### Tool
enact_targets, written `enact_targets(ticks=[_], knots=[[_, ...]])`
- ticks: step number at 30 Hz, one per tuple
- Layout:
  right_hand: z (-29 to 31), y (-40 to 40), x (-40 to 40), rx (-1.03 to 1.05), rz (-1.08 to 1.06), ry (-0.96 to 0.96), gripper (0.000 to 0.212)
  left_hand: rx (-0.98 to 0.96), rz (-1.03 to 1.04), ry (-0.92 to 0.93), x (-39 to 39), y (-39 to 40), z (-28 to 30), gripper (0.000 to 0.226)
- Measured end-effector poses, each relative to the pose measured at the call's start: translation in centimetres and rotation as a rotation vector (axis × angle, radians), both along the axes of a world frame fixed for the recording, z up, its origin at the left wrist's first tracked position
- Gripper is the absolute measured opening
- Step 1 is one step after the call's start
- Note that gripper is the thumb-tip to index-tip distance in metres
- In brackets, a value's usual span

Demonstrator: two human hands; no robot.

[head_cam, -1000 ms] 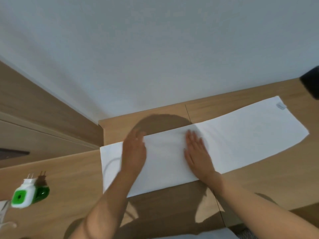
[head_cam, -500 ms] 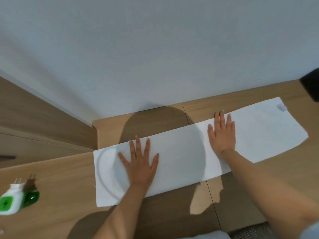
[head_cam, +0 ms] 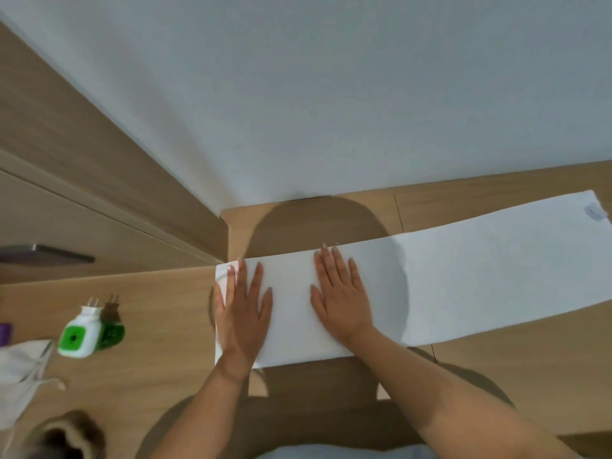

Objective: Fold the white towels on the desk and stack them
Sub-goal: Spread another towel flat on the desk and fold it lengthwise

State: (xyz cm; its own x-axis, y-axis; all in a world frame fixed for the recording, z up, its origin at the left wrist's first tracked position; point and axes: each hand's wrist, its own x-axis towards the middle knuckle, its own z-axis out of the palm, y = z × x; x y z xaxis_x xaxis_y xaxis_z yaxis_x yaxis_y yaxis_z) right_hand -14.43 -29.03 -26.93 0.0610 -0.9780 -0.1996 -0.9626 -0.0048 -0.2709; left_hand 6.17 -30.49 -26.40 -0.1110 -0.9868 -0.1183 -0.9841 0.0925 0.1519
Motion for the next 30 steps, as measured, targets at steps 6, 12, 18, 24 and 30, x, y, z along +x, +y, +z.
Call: enact_targets(ticks=[6,12,18,24,30], knots=[[-0.1,-0.2,0.2,0.012,-0.006,0.019,0.065,0.08,0.029,0.143,1.3,0.2,0.2,0.064],[0.4,-0.3,-0.1,0.051,0.001,-0.006,0.063,0.09,0.469,0.813,4.1,2.9,2.2,0.047],[3.9,0.7,0.5,0.013,-0.033,-0.345,0.042,0.34,0.861,0.831,5.3,4.3,5.0,0.037],[5.4,5.9,2.2,0.153,-0.02,-0.466,0.028,0.679,0.865,0.942,3.9,3.3,7.1,0.054],[5.4,8.5,1.8,0.313,0.116,-0.412,0.047,0.632,0.973,1.178,1.3,5.1,7.9,0.057]])
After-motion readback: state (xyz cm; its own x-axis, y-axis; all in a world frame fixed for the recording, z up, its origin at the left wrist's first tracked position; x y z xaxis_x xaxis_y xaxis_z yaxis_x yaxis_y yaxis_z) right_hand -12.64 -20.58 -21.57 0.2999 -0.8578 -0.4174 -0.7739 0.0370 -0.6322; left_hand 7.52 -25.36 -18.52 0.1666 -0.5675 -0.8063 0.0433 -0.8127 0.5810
